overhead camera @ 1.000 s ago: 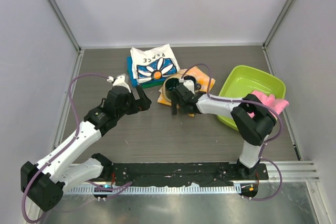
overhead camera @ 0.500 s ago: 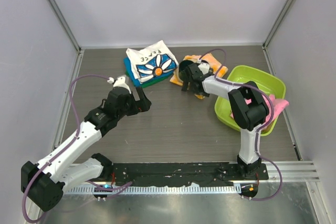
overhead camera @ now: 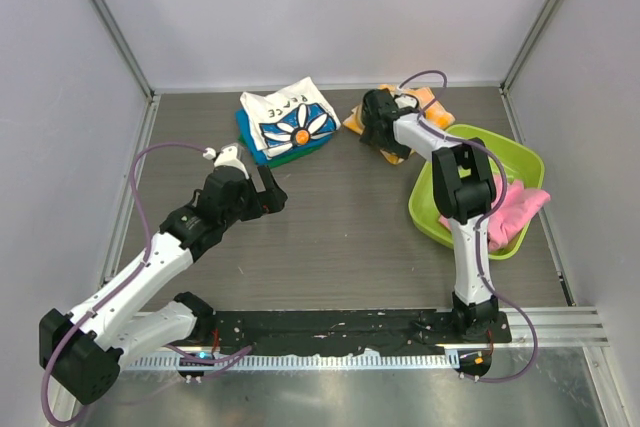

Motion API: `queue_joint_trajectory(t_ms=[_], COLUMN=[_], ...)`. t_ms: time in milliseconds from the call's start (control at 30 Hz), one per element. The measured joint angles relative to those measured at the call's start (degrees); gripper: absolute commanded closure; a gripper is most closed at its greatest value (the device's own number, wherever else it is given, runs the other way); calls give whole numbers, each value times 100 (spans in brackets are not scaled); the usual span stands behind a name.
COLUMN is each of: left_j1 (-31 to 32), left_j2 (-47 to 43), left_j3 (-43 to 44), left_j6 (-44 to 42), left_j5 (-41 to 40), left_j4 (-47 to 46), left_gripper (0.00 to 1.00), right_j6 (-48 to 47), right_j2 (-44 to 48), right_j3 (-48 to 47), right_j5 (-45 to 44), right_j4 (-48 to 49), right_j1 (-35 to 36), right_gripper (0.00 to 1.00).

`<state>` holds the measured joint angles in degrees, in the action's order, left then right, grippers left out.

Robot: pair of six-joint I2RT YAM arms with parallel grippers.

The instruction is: Fold and stack the t-shirts

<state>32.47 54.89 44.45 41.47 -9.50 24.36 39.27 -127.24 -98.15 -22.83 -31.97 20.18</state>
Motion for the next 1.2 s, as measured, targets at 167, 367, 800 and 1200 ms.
queue_joint_trajectory(t_ms=[167,367,800,1200], left_j1=[0,-50,-153,-225], left_j2=[17,94,179,304], left_j3=[0,0,0,0], left_j6=[2,0,2,2], left_j5=[2,13,146,225], left_j4=[-7,-9,-44,-61], left_gripper=[0,0,0,0], right_j6=[-9,-2,389,645], right_j2=[-483,-1047,-1585,-1926], right_j3=[-855,-1895,-2966,-3668], right_j5=[142,361,1204,2011], right_j4=[-339,-748,-1003,-1419], right_j1=[-352,-750,-1480,-1945], right_gripper=[0,0,0,0])
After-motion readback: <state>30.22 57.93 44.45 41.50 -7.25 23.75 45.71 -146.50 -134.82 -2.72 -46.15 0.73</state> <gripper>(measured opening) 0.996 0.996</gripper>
